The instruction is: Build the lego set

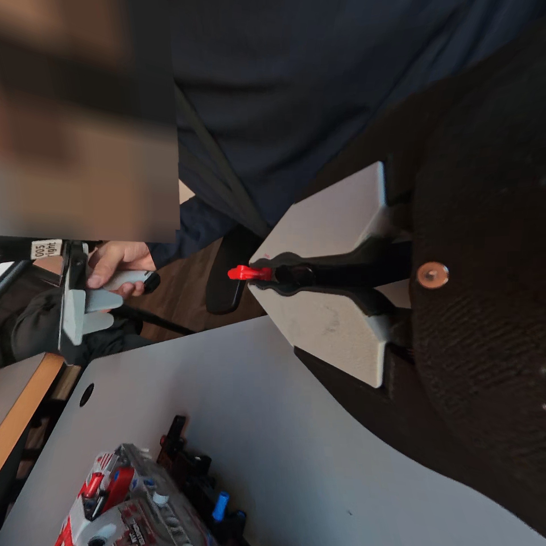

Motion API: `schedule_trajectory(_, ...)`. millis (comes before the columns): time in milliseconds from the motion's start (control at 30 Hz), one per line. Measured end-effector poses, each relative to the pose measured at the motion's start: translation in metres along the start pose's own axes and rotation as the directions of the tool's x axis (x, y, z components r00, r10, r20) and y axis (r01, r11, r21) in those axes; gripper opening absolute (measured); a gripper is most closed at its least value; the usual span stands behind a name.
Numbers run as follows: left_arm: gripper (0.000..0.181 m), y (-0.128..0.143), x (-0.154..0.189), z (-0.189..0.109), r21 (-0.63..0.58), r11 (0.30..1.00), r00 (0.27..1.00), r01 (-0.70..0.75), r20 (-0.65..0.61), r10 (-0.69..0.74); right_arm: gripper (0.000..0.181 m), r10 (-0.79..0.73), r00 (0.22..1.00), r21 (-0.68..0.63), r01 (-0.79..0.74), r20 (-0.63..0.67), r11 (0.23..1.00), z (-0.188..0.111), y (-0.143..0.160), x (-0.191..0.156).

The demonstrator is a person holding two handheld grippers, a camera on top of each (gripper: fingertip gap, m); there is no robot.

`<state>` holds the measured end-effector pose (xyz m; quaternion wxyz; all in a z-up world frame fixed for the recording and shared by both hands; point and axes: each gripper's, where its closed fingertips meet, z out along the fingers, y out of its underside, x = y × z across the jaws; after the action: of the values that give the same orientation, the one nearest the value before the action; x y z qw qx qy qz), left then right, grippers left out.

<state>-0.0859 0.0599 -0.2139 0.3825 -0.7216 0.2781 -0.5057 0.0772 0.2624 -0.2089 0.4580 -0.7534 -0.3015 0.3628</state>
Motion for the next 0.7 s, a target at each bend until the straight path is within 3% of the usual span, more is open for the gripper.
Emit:
schedule_trajectory(100, 0.004, -0.004, -0.002, 0.0, 0.015, 1.0, 0.999, 0.028, -0.024, -0.027, 0.054, 0.114, 0.993, 0.144, -0.11, -0.02, 0.983, -0.014, -0.017, 0.026)
schedule_trajectory(200, 0.004, -0.008, -0.005, -0.003, 0.048, 0.997, 0.998, 0.054, -0.027, -0.053, 0.052, 0.13, 0.99, 0.212, -0.117, -0.05, 0.97, -0.021, -0.025, 0.04)
schedule_trajectory(400, 0.004, -0.017, -0.024, -0.006, 0.109, 0.989, 0.992, 0.101, 0.063, -0.108, 0.046, 0.0, 1.0, 0.134, -0.004, 0.025, 0.991, 0.004, -0.012, 0.018)
schedule_trajectory(467, 0.004, -0.014, -0.039, -0.003, 0.098, 0.981, 0.973, 0.167, 0.147, -0.18, 0.04, -0.071, 0.994, 0.112, 0.062, 0.079, 0.992, 0.015, -0.009, -0.001)
schedule_trajectory(567, 0.004, -0.002, -0.051, 0.004, 0.048, 0.96, 0.934, 0.274, 0.226, -0.278, 0.031, -0.197, 0.944, 0.116, 0.172, 0.266, 0.978, 0.03, -0.004, -0.06)
schedule_trajectory(700, 0.004, -0.01, -0.032, 0.006, 0.089, 0.941, 0.936, 0.326, 0.114, -0.334, 0.027, -0.314, 0.797, 0.11, 0.302, 0.517, 0.947, 0.046, 0.015, -0.156)
